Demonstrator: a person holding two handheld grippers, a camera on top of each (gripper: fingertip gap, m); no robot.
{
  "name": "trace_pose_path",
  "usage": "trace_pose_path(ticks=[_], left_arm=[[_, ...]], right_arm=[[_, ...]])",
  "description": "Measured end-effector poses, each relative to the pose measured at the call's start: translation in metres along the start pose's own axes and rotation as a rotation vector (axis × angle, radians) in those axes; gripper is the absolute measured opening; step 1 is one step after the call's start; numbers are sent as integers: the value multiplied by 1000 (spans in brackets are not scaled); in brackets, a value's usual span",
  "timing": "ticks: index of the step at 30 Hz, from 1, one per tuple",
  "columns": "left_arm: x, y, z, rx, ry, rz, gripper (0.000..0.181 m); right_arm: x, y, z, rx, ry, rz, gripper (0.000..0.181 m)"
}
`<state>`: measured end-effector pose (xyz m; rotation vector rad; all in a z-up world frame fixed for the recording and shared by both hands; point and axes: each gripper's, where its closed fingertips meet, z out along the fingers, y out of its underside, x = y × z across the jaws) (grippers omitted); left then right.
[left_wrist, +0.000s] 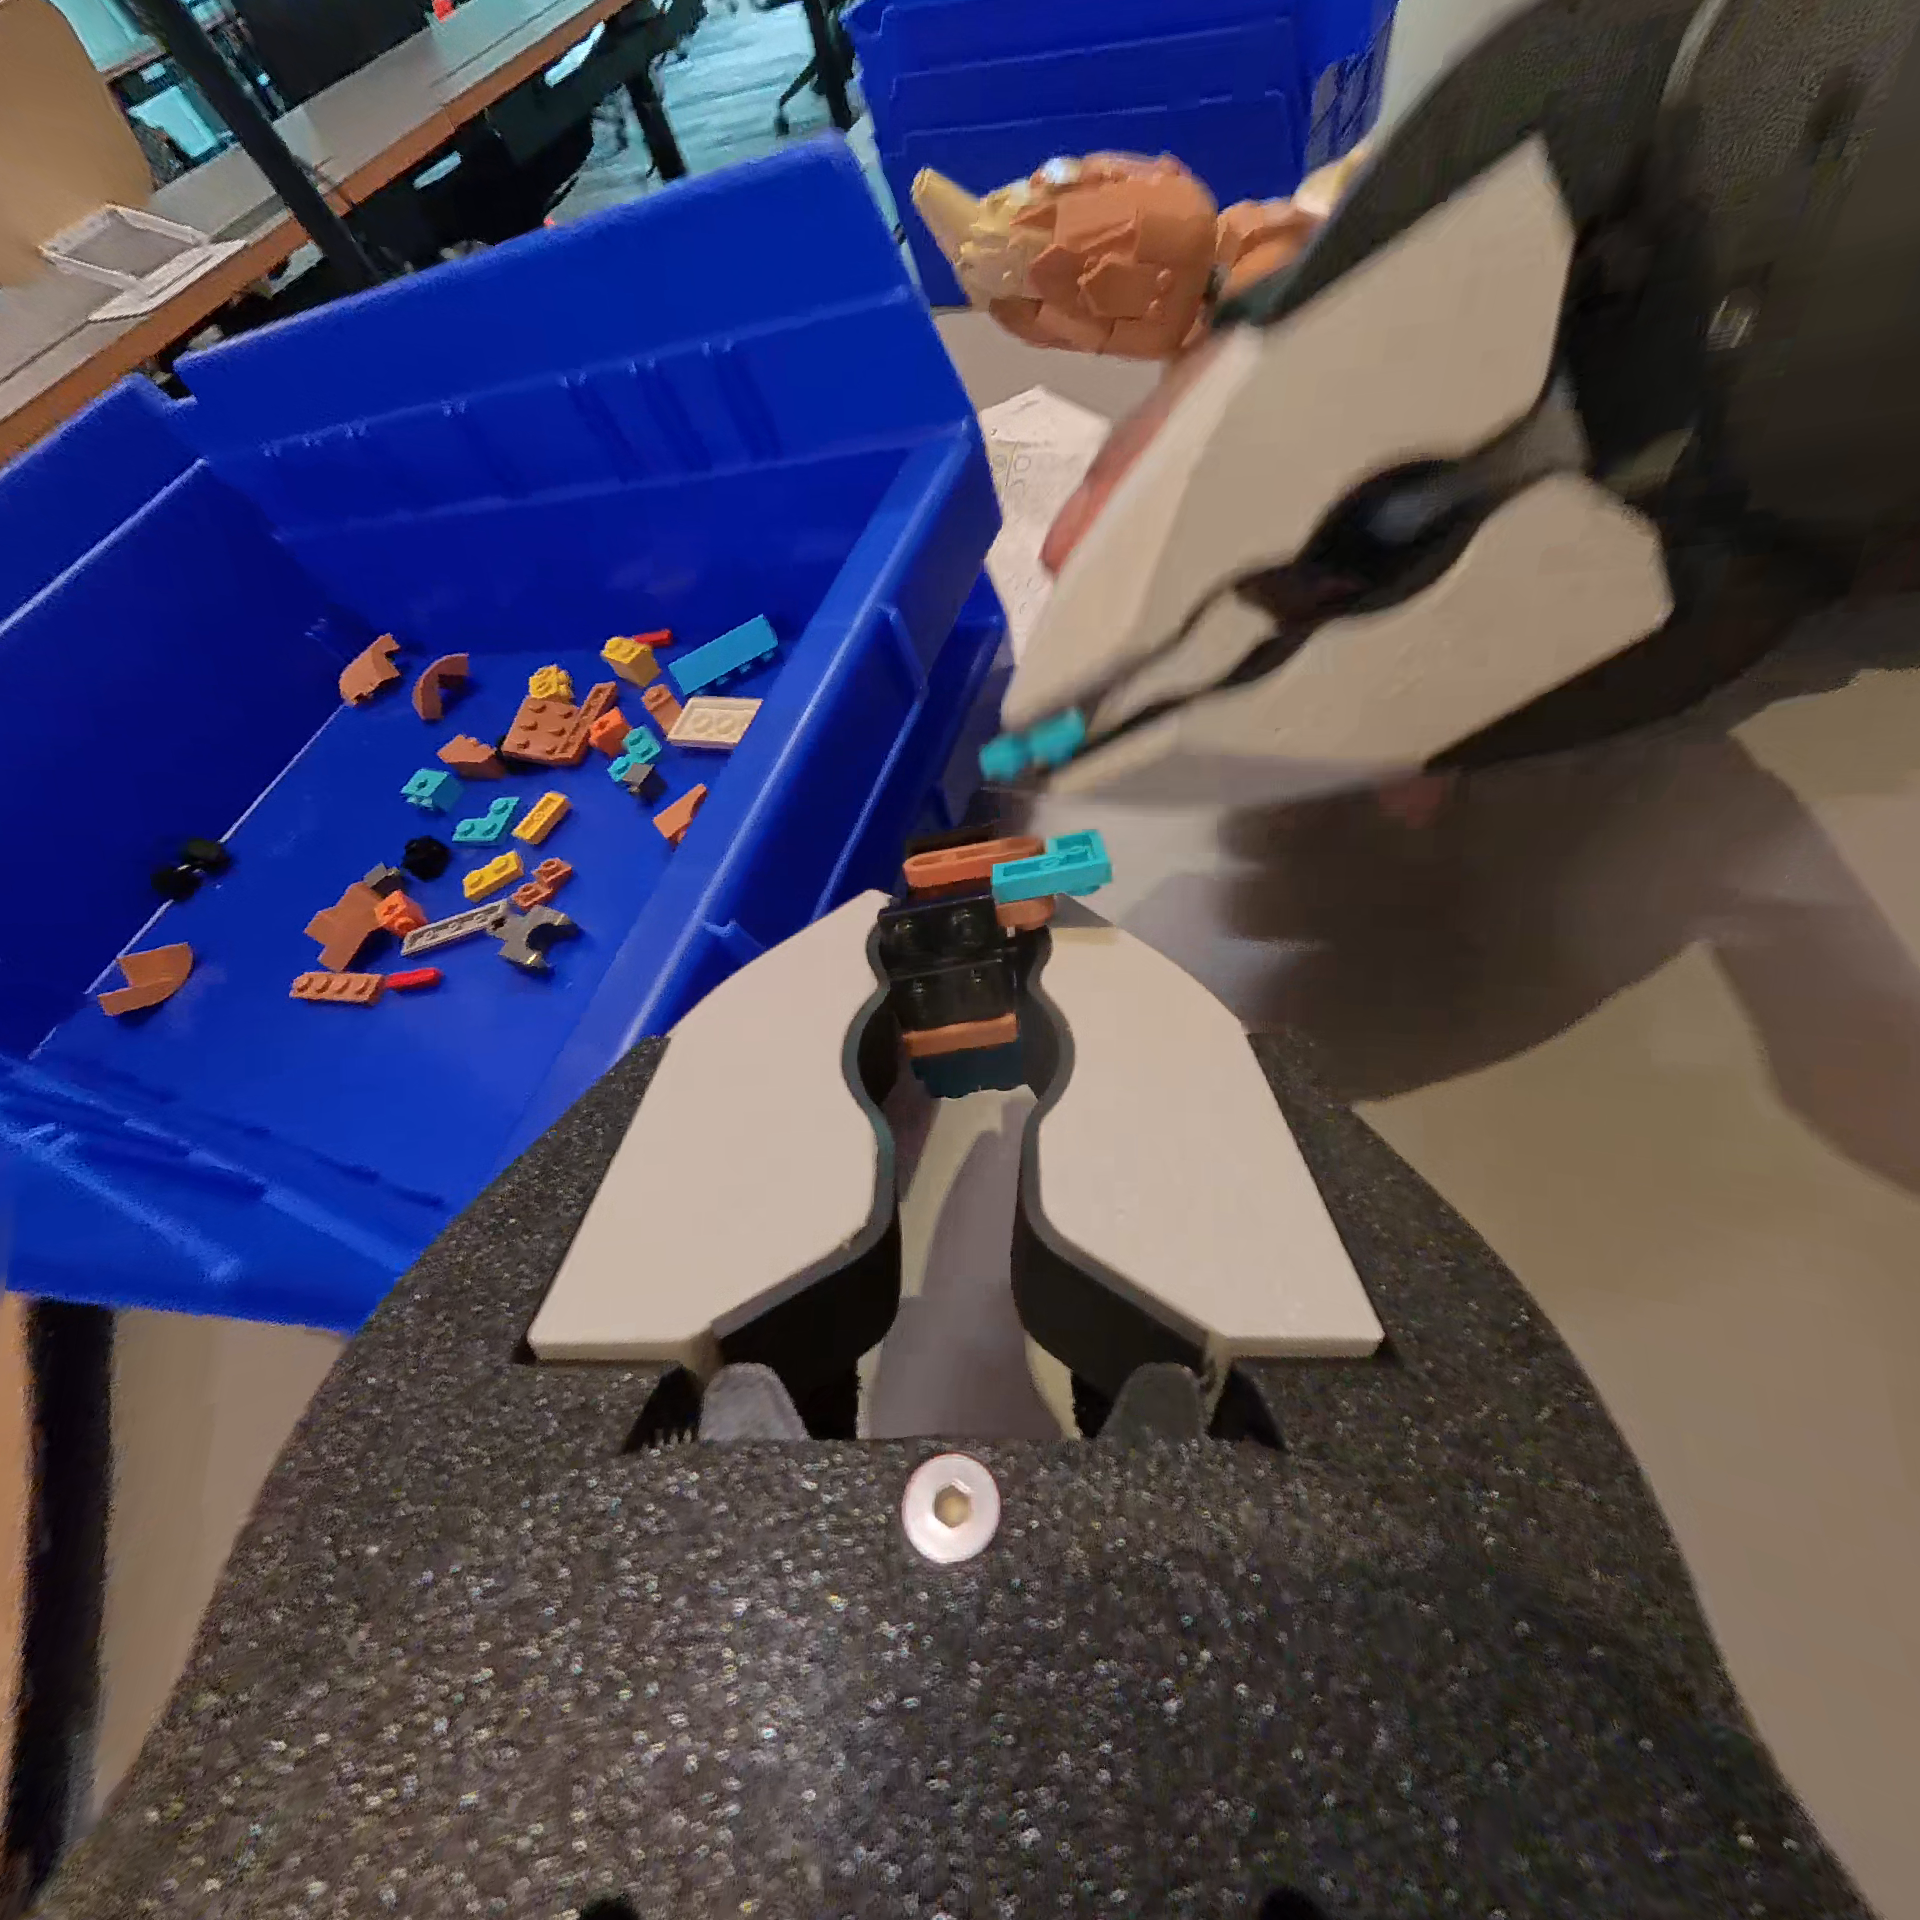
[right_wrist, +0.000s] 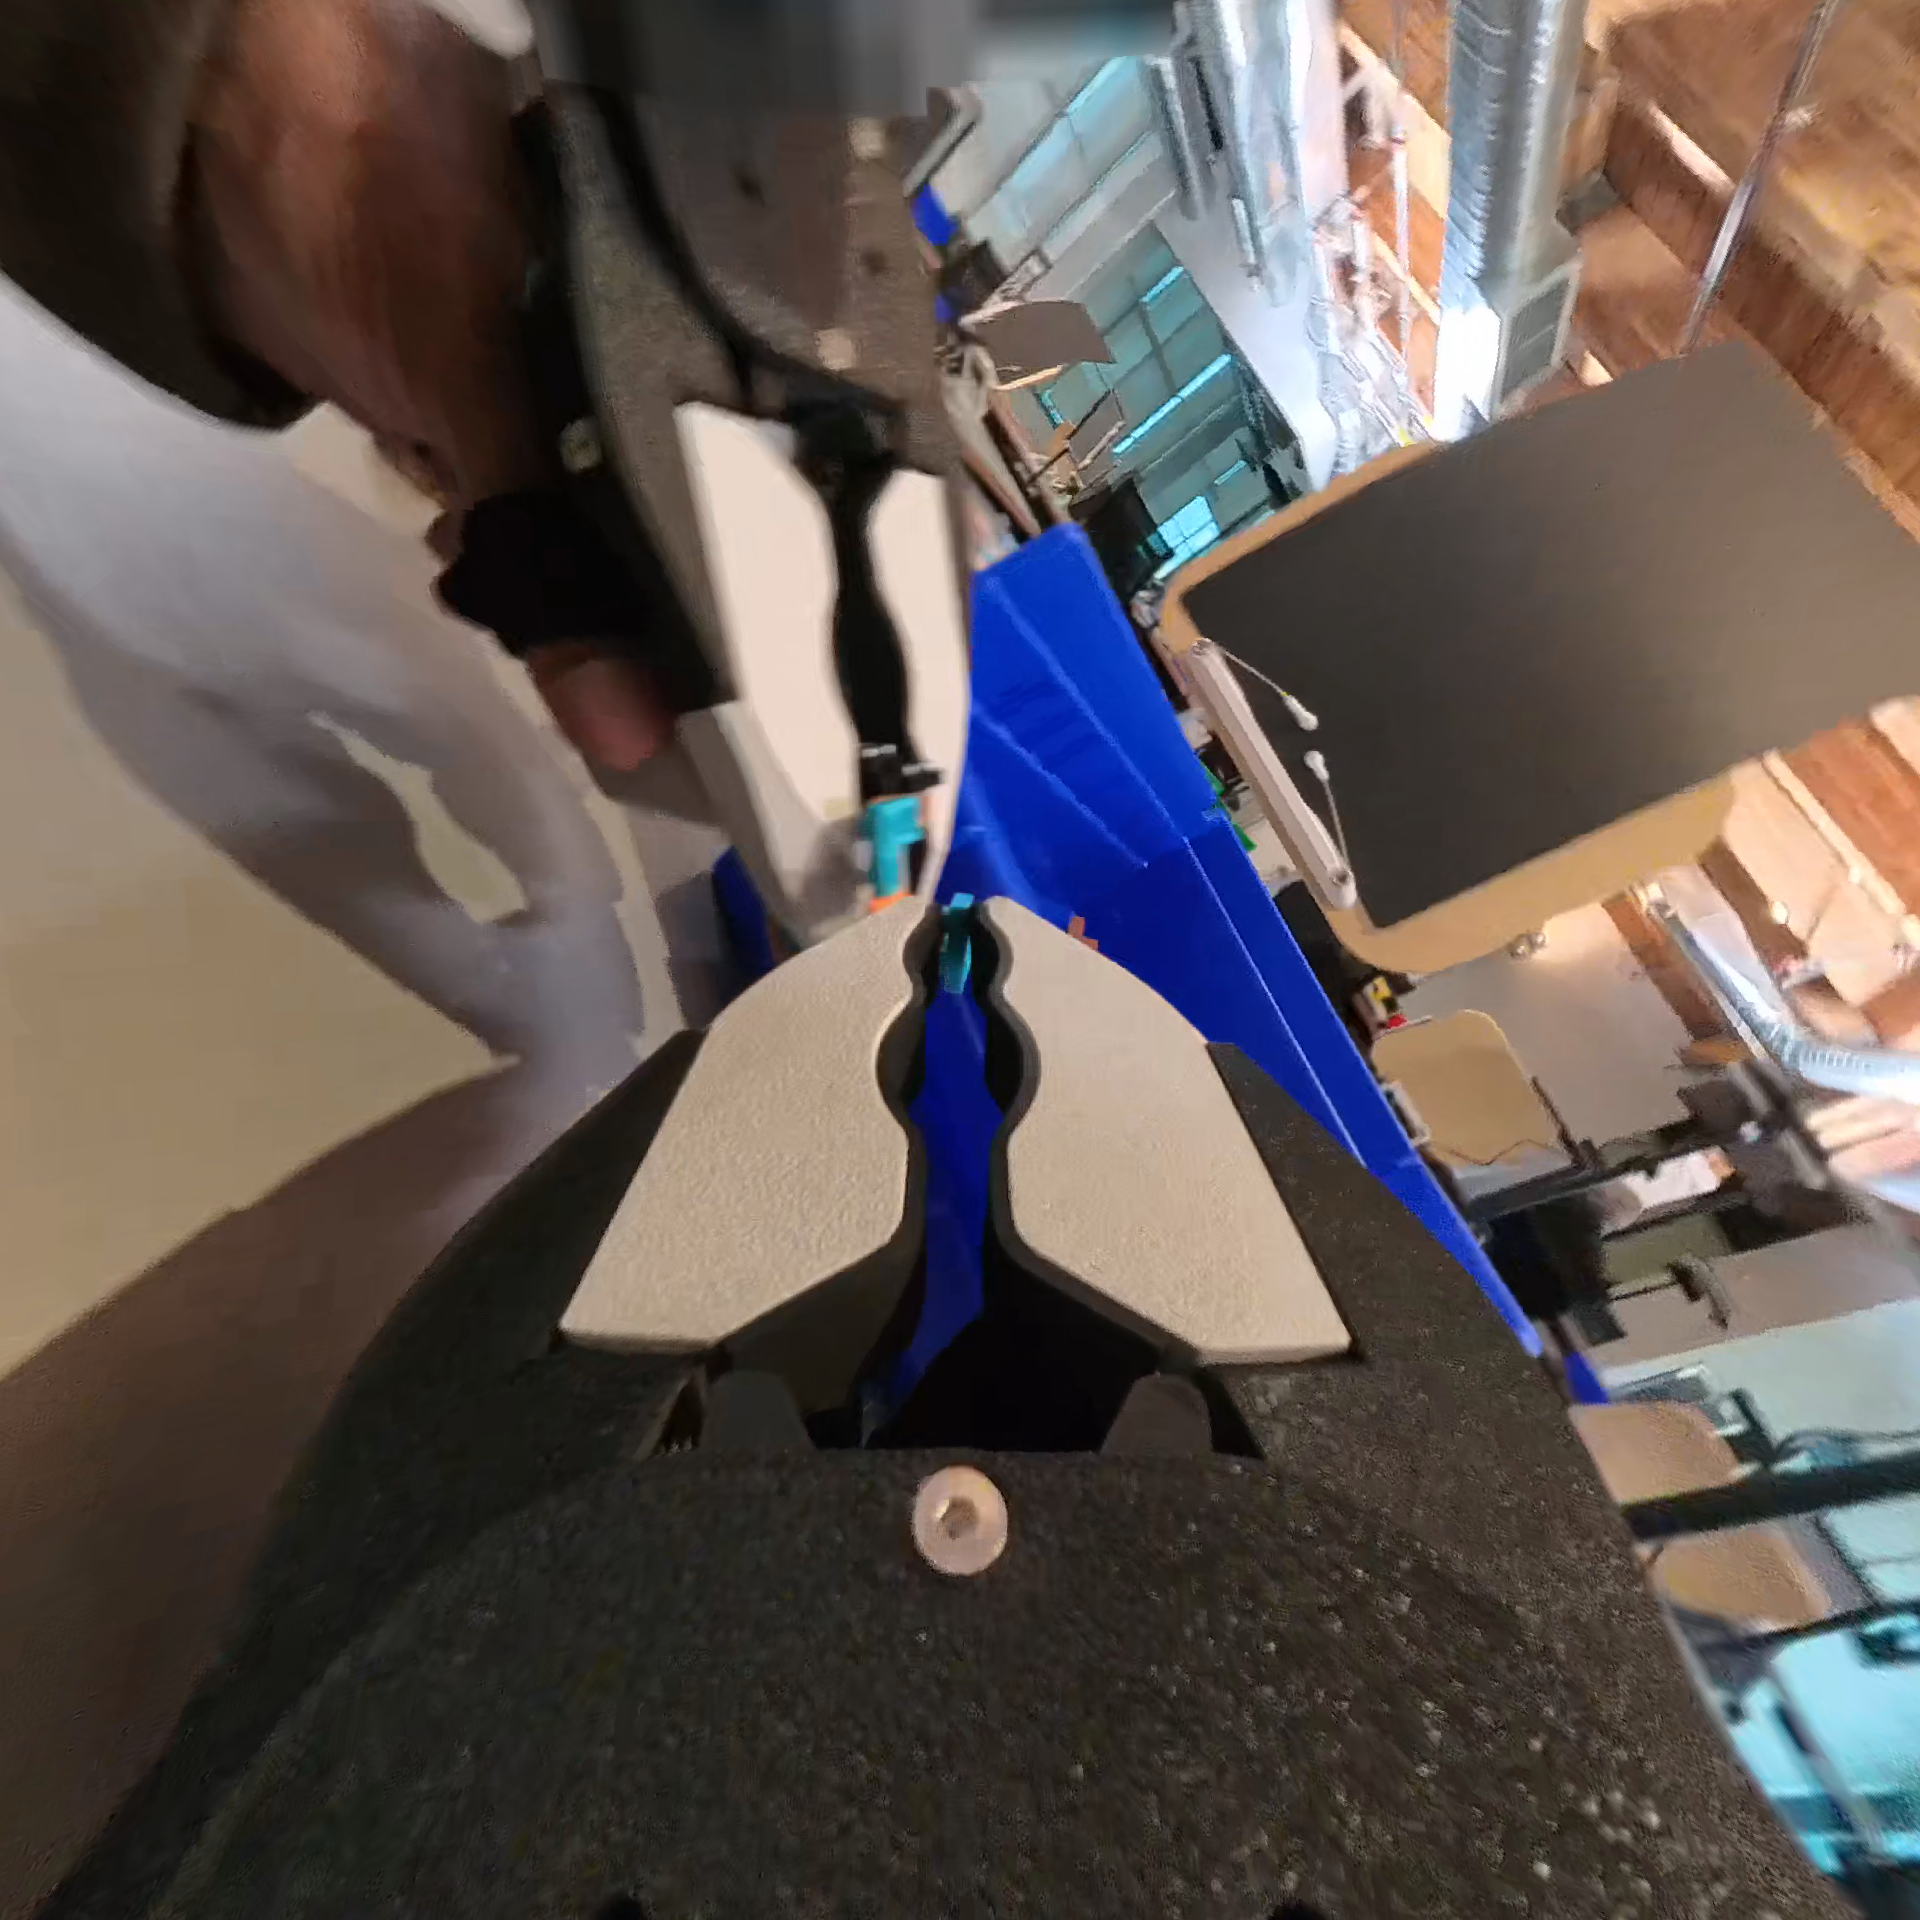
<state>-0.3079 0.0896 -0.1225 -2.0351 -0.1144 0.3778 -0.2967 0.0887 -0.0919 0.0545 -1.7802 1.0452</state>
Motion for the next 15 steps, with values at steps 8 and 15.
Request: trace_pose_path(ticks=[8, 15], left_arm=[[-3, 1, 0, 12, 16, -54, 20], [1, 3, 6, 14, 46, -133, 20]], right_arm=[[49, -2, -14, 75, 186, 113, 5], [74, 32, 2, -124, 300, 157, 26]])
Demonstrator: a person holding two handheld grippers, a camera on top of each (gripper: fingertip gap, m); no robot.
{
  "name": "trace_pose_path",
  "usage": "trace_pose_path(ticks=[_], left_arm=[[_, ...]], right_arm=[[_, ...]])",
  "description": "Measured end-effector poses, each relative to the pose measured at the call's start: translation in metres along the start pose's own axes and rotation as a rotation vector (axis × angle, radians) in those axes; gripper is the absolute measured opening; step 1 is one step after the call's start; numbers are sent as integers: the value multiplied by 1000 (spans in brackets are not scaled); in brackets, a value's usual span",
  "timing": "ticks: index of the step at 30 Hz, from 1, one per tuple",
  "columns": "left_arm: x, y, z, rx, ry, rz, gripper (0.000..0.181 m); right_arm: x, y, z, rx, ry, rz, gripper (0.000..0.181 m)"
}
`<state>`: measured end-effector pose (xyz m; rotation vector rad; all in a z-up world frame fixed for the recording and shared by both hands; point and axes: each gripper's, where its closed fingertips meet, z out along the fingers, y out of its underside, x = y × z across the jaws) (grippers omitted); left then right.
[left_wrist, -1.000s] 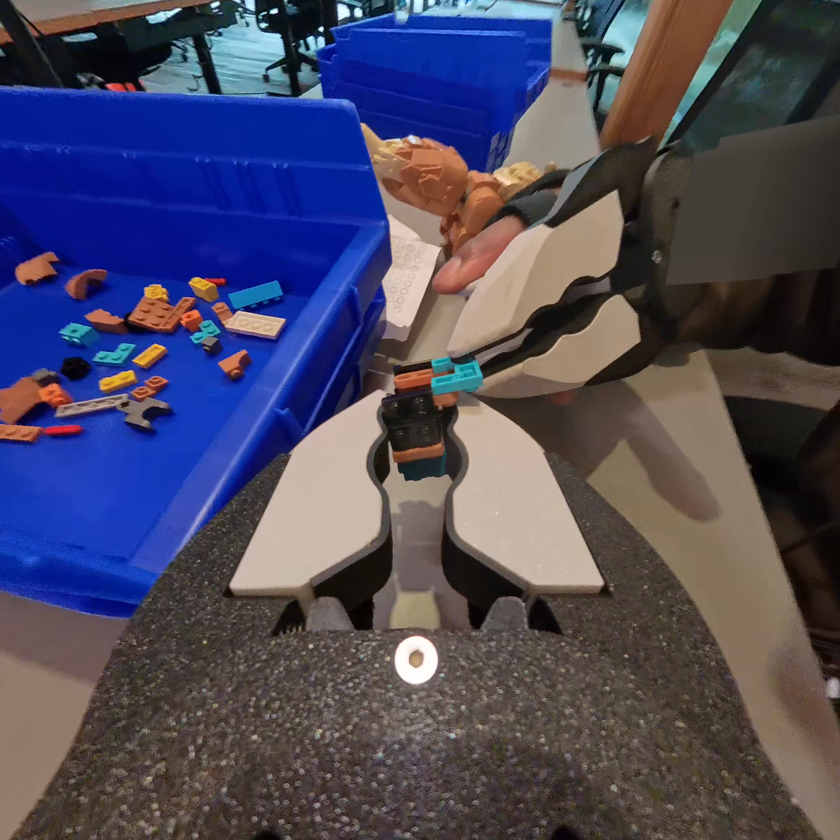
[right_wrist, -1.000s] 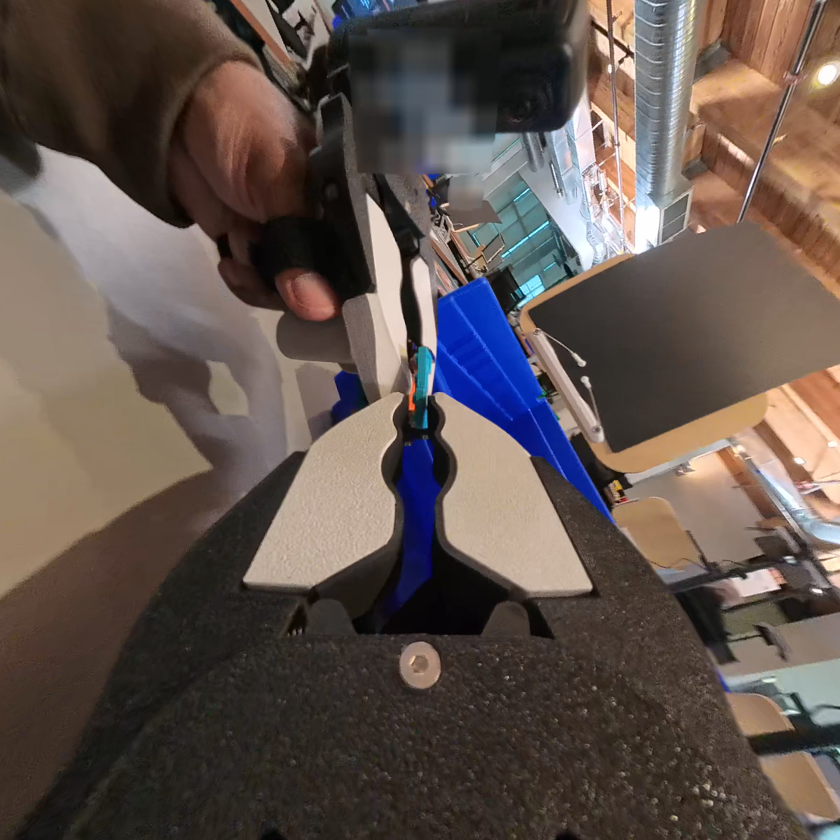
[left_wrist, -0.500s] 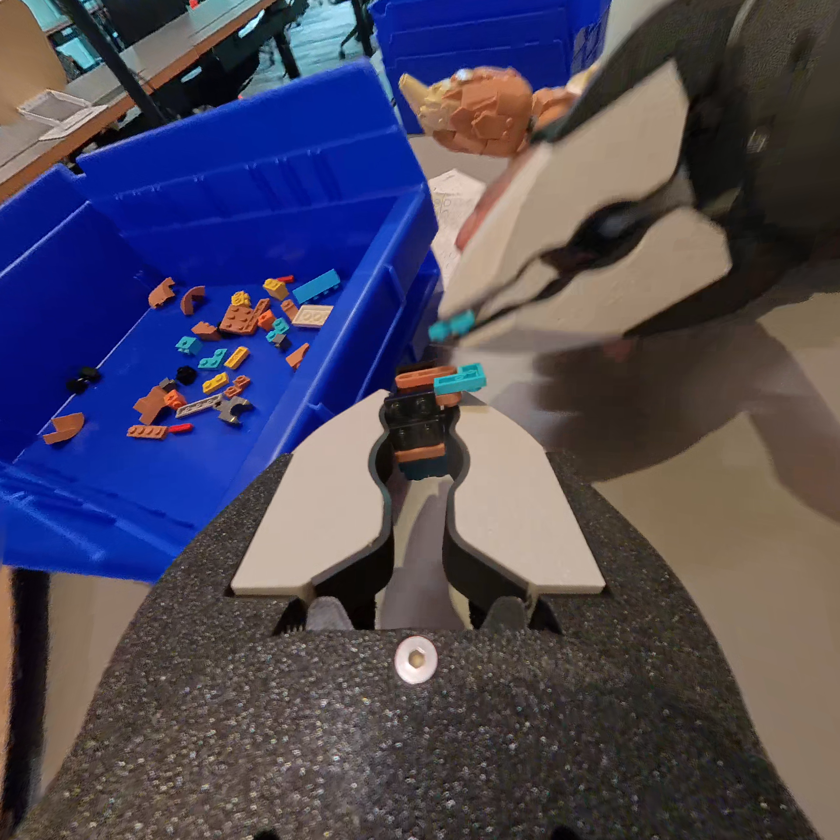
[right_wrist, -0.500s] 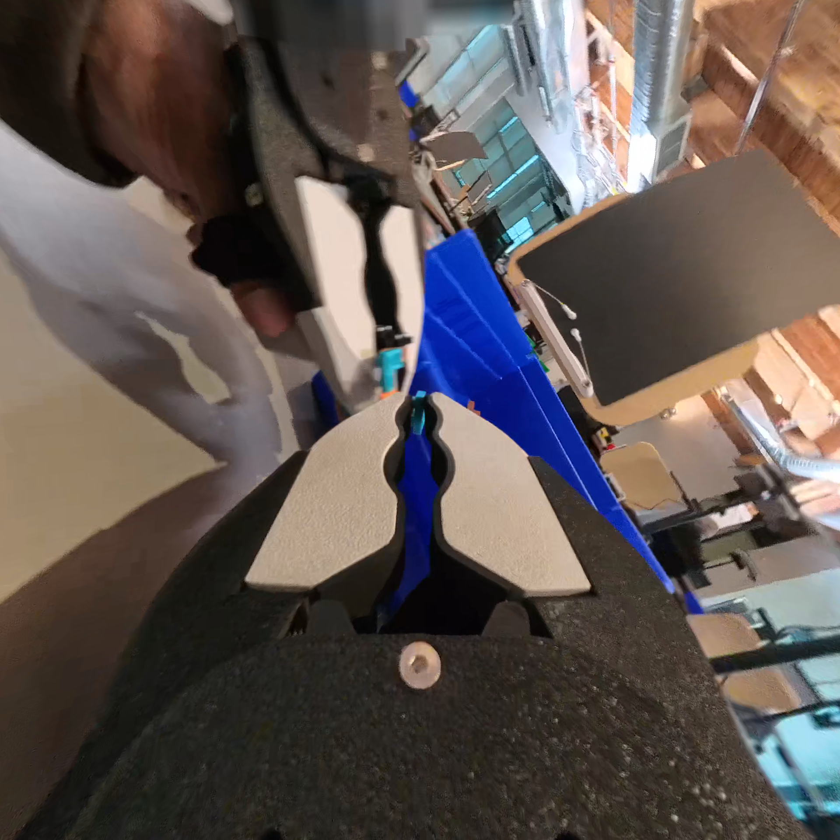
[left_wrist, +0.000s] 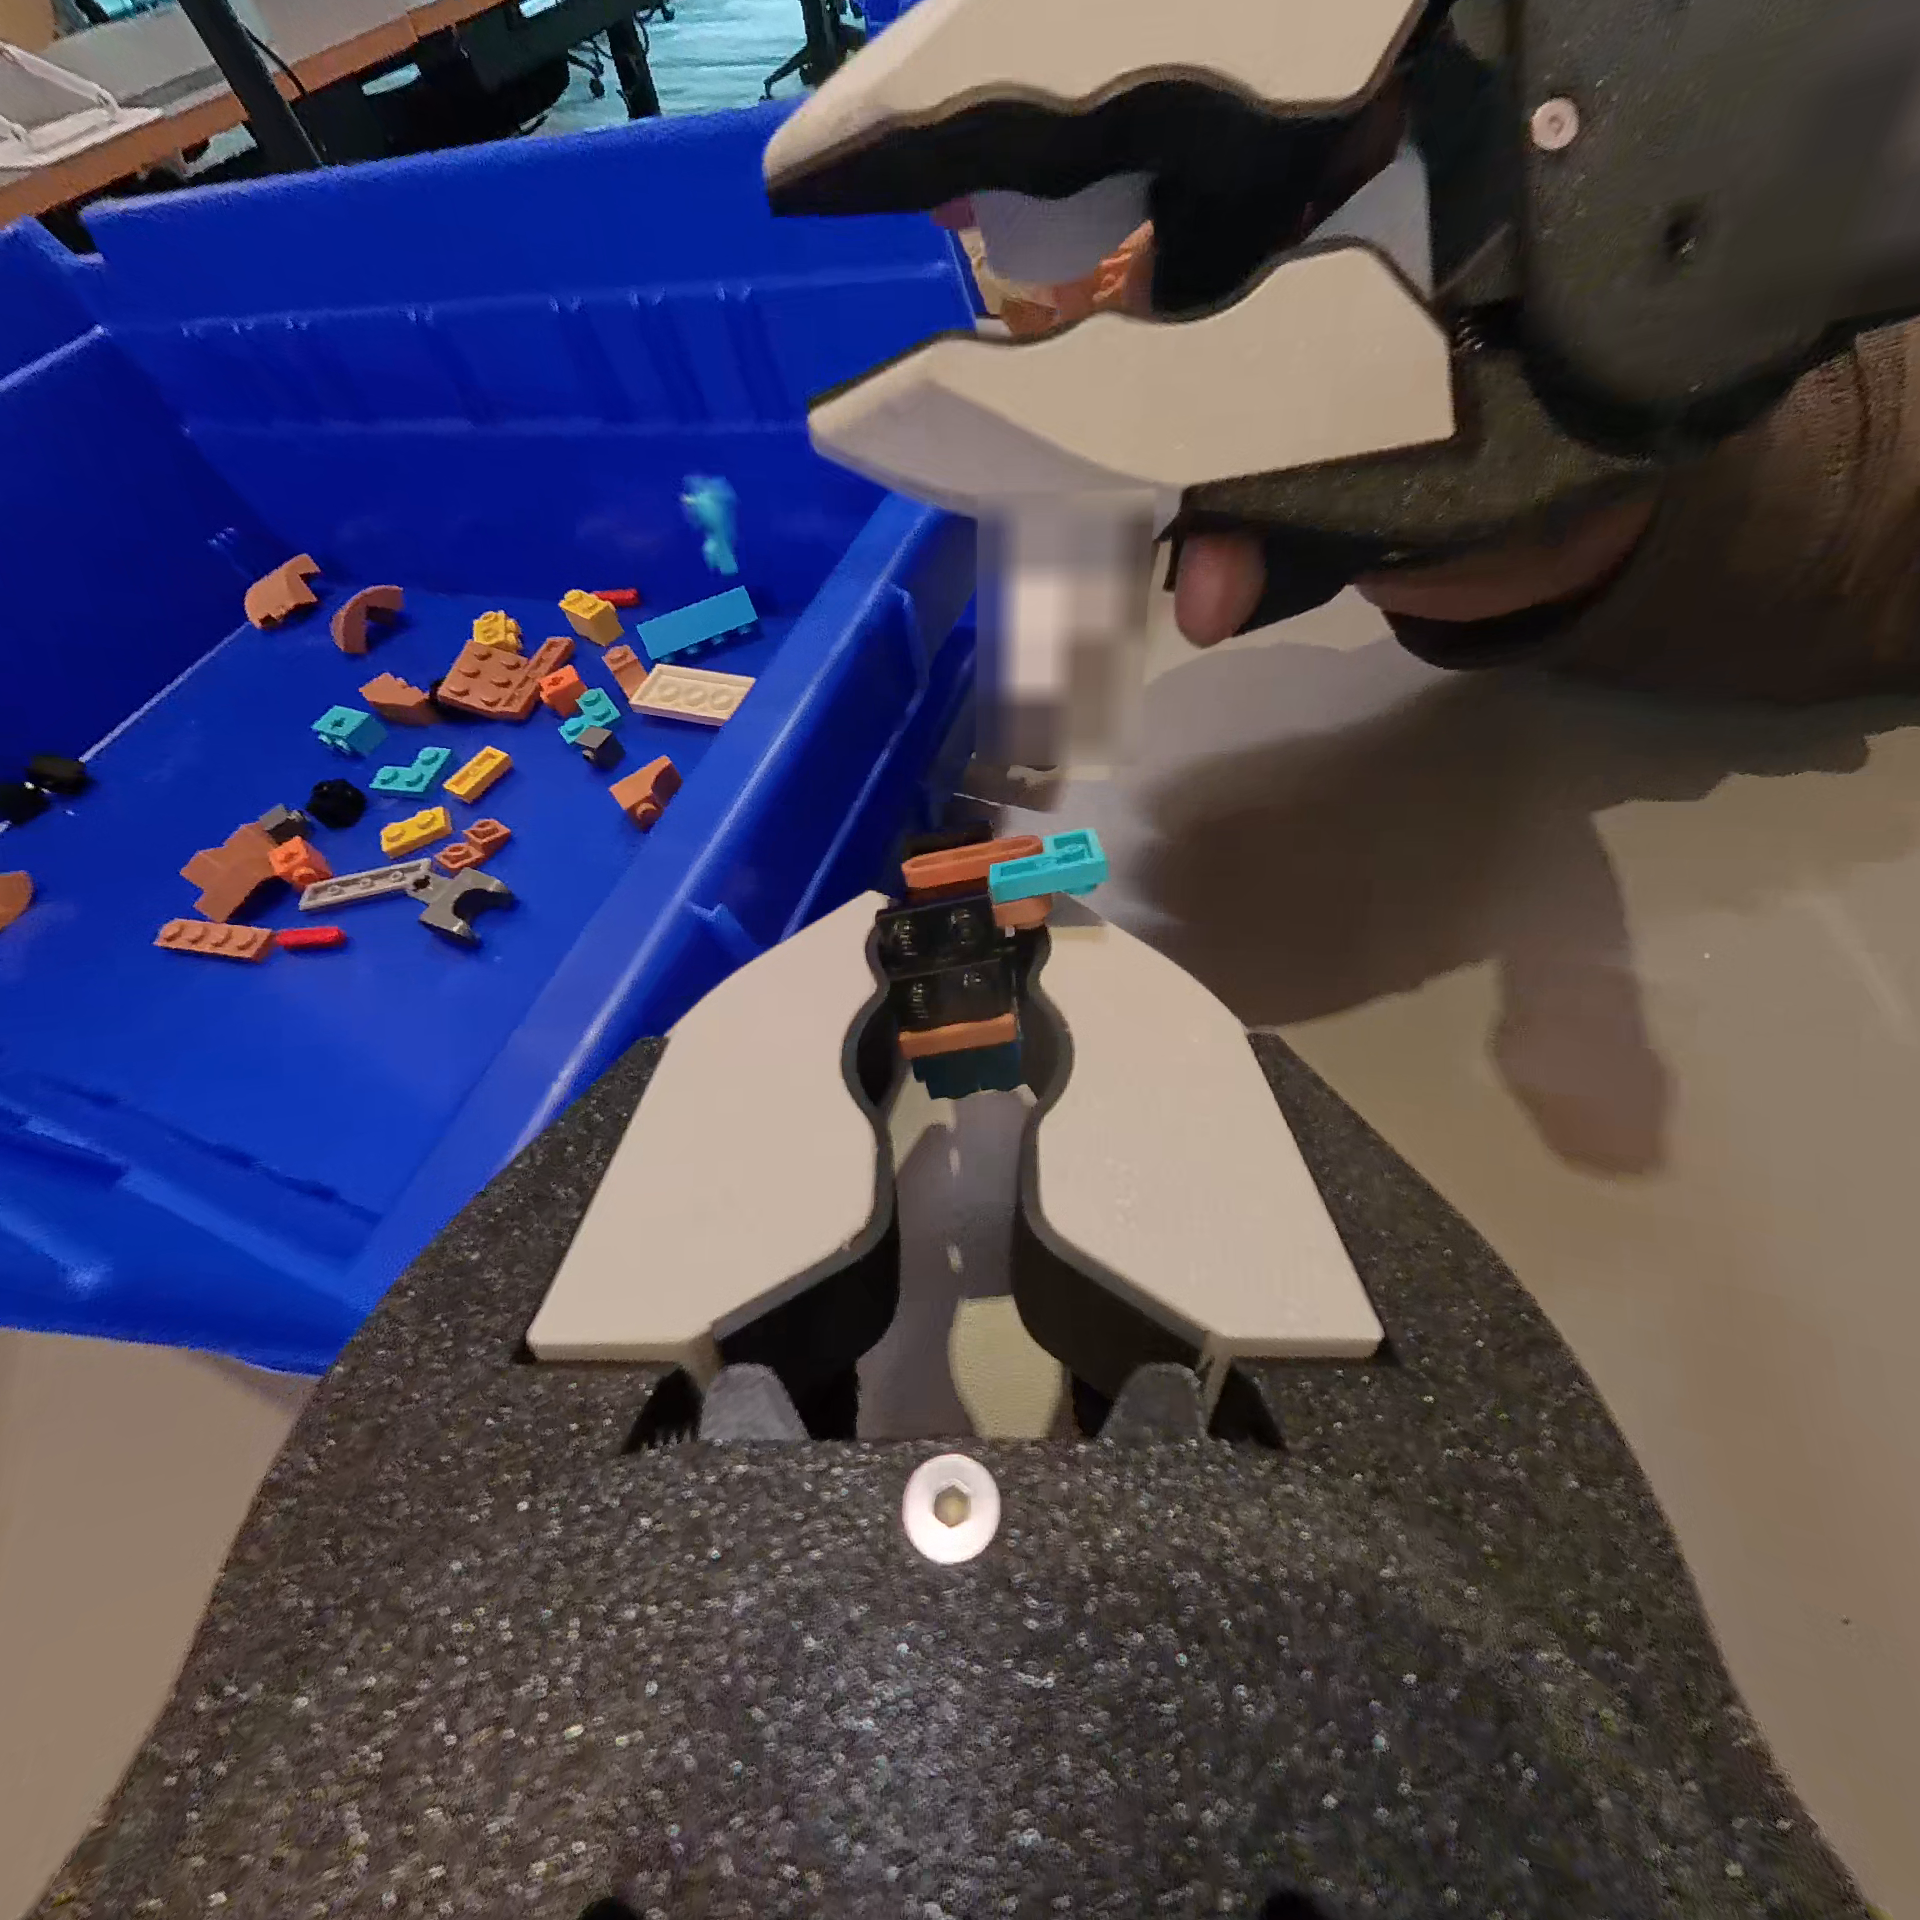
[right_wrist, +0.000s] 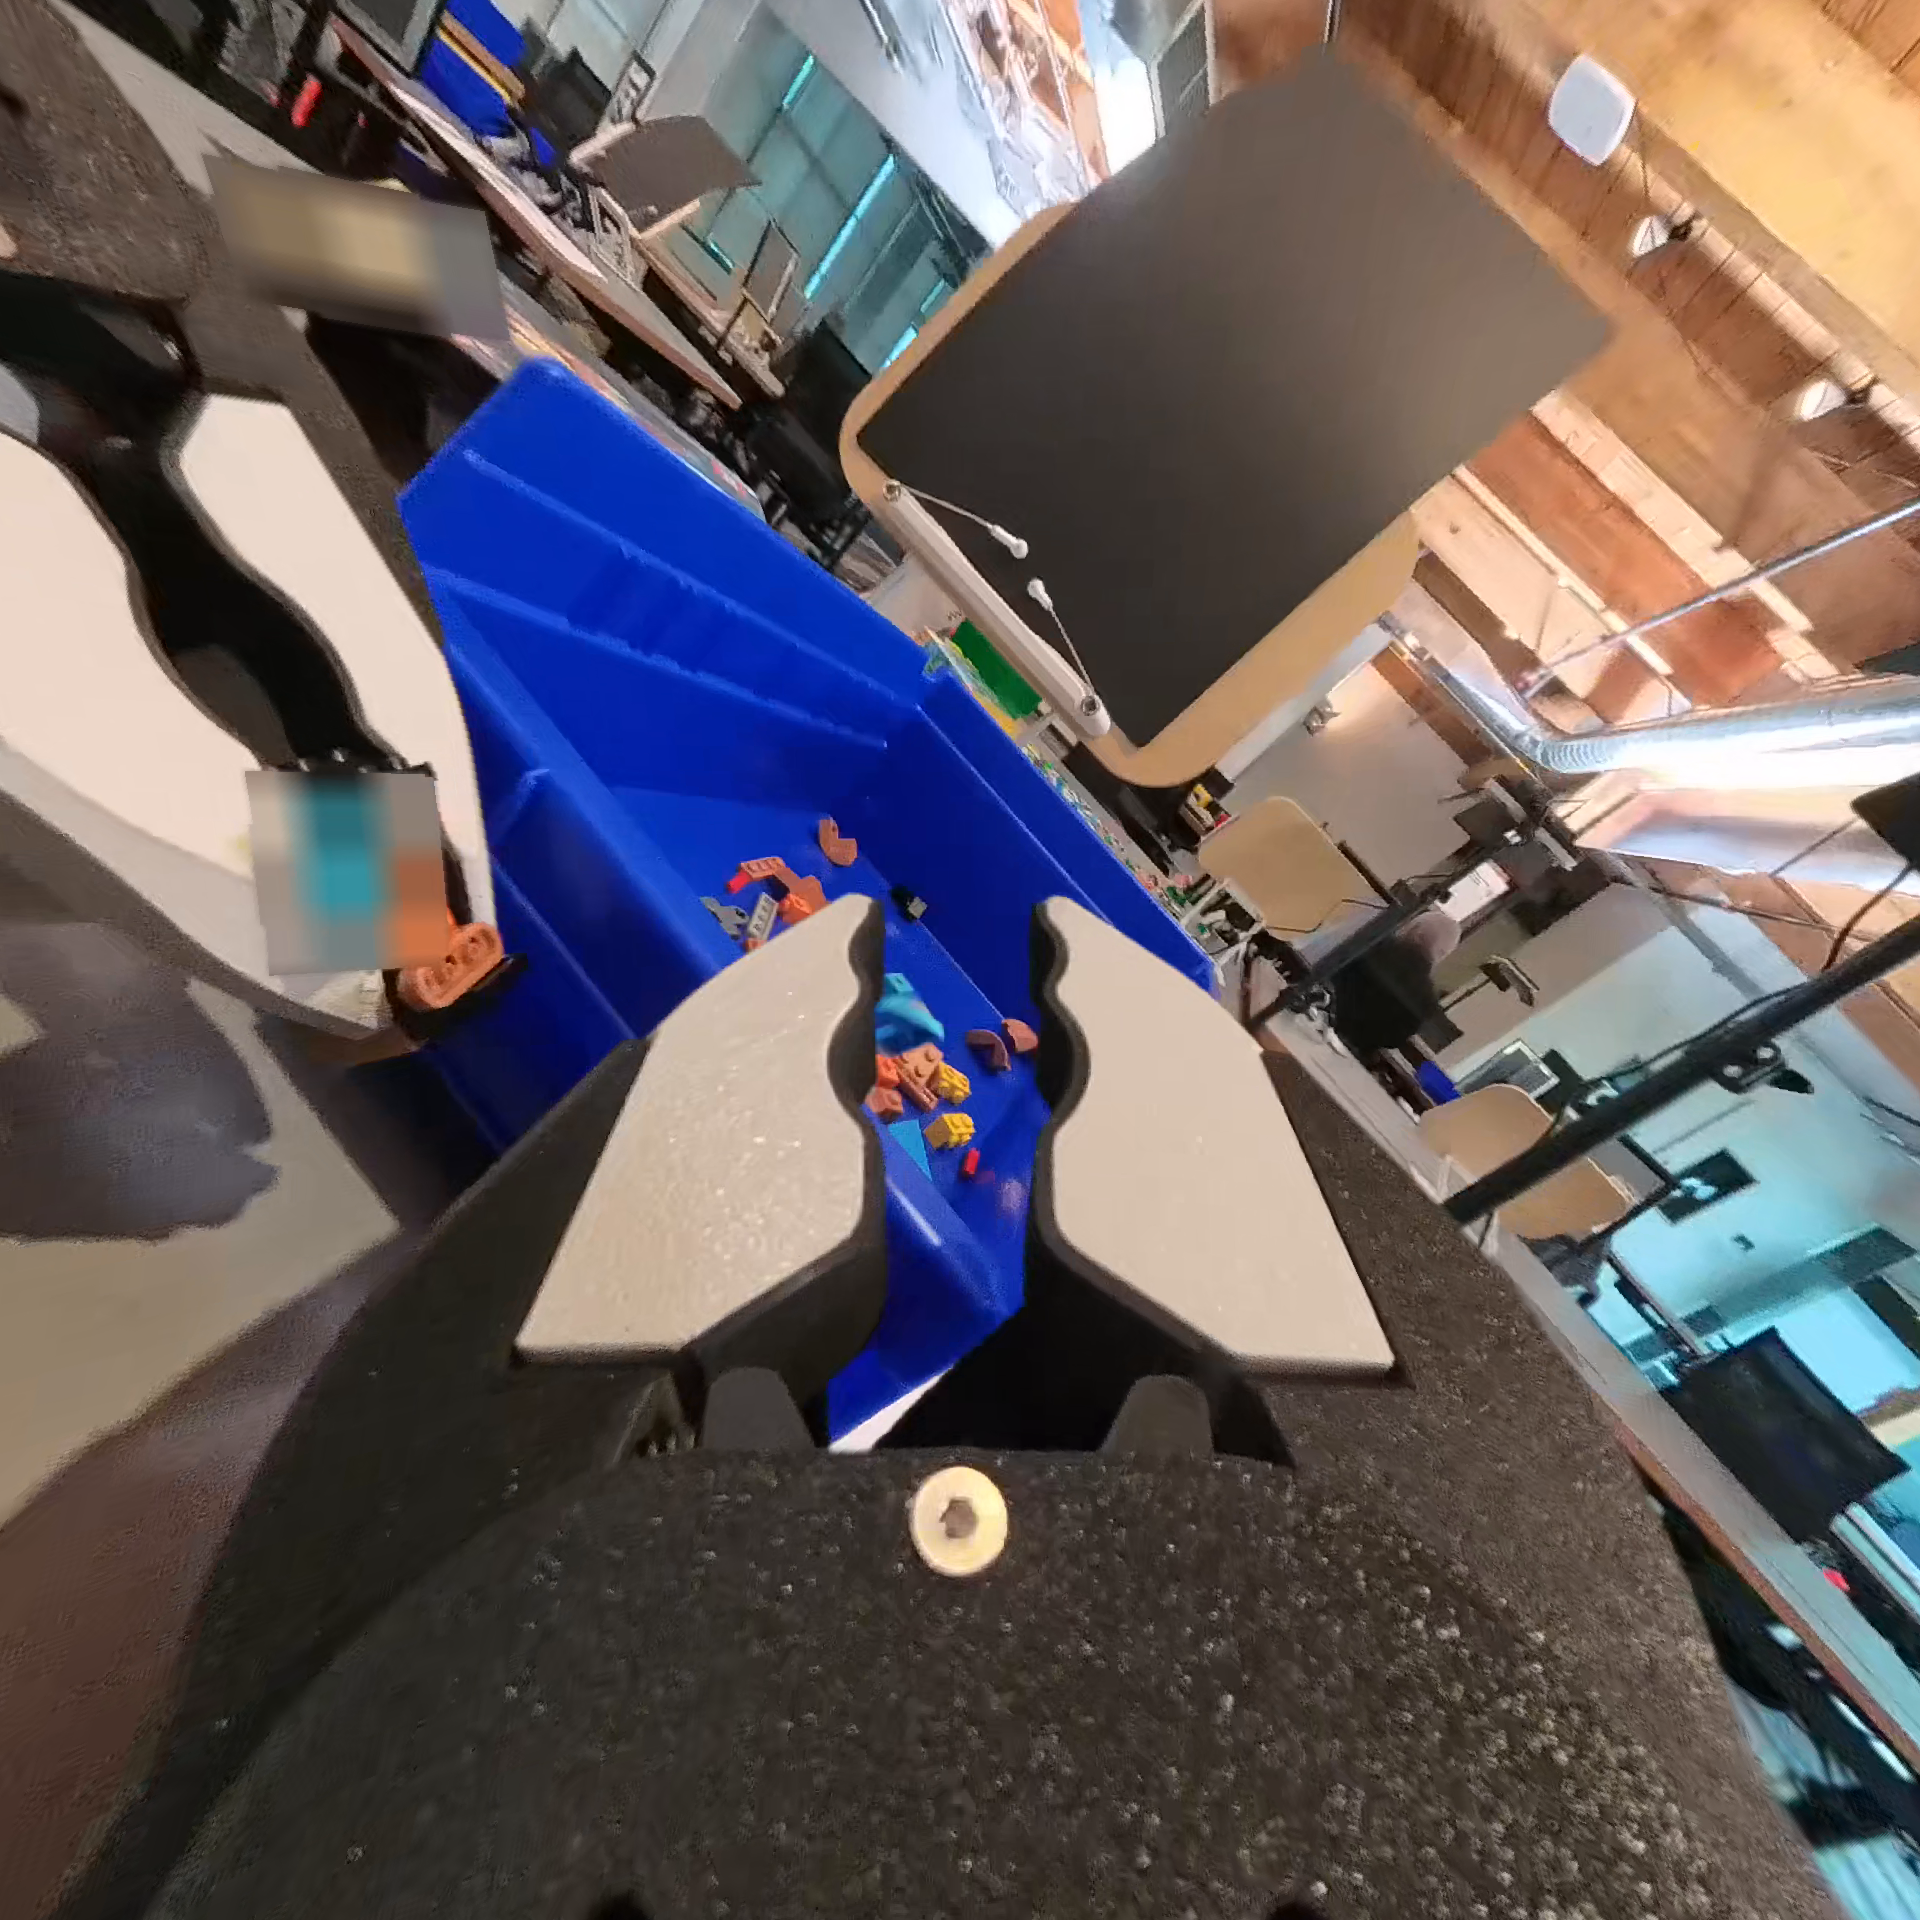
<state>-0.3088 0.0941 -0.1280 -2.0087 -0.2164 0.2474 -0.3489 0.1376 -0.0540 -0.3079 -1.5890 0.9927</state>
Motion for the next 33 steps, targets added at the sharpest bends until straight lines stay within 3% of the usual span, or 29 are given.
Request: trace_pose_path(ticks=[3, 7, 11, 17, 21, 24, 28, 31, 33], left_arm=[[-4, 1, -1, -5, -19, -21, 20], [-1, -2, -1, 6, -10, -42, 20], [2, -3, 1, 1, -6, -48, 20], [8, -2, 6, -32, -29, 11, 20], [7, 0, 6, -53, -53, 45, 20], [5, 2, 5, -64, -55, 58, 20], [-3, 12, 5, -114, -94, 86, 20], [0, 4, 4, -58, -49, 19, 20], [3, 0, 4, -26, -15, -23, 20]], right_arm=[[-2, -9, -9, 73, -48, 14, 27], [-41, -30, -29, 234, -311, -33, 22], [-67, -24, -33, 218, -408, -131, 23], [-77, -16, -32, 184, -454, -155, 21], [-84, -13, -34, 181, -484, -189, 7], [-85, -13, -33, 162, -487, -176, 5], [-48, -22, -29, 193, -374, -8, 5], [-11, -24, -24, 209, -187, 48, 5], [7, -5, -10, 79, -47, 22, 8]])
